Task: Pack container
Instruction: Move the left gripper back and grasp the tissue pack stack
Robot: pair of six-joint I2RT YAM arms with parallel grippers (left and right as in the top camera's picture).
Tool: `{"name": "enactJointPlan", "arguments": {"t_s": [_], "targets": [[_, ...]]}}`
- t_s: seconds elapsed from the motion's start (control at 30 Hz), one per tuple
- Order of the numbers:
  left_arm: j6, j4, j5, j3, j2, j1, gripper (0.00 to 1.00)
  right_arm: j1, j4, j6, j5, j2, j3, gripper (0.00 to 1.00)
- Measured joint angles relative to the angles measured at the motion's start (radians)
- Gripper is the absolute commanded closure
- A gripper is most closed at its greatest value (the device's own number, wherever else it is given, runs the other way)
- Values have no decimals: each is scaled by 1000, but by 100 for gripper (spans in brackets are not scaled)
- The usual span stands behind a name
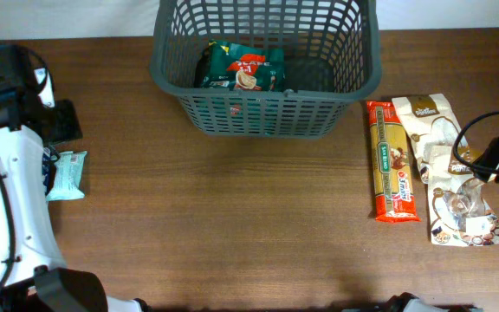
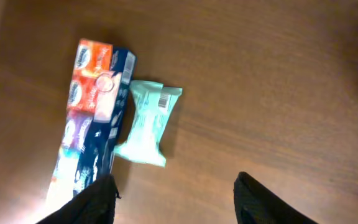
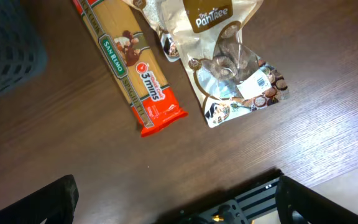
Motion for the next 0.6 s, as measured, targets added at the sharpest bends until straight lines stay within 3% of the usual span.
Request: {"name": "enactJointPlan", "arguments": {"t_s": [0.17,0.37,0.6], "targets": [[151,135,111,-134,2,104,42,0,0,-1,0,0,0,1],[279,278,169,-254,20,275,19,0,0,0,0,0,0,1],[445,381,196,-374,60,450,15,0,0,0,0,0,0,1]]}}
